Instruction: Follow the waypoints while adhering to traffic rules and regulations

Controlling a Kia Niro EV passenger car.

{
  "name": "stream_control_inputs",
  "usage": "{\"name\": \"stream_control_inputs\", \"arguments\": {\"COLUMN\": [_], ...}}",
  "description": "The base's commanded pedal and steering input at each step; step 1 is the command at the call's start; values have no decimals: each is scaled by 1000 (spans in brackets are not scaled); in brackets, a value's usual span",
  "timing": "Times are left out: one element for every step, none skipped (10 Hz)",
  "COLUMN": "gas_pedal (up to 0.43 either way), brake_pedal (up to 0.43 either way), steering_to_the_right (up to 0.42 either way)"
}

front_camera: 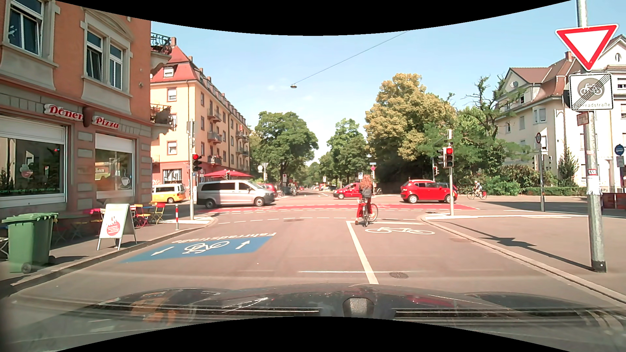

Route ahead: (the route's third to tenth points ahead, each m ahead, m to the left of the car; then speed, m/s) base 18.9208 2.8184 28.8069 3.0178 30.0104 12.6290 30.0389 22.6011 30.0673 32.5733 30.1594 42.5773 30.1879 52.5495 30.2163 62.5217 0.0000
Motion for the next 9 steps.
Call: {"name": "stream_control_inputs", "arguments": {"gas_pedal": [0, 0, 0, 0, 0, 0, 0, 0, 0], "brake_pedal": [280, 280, 280, 280, 280, 280, 280, 280, 280], "steering_to_the_right": [0, 0, 0, 0, 0, 0, 0, 0, 0]}}
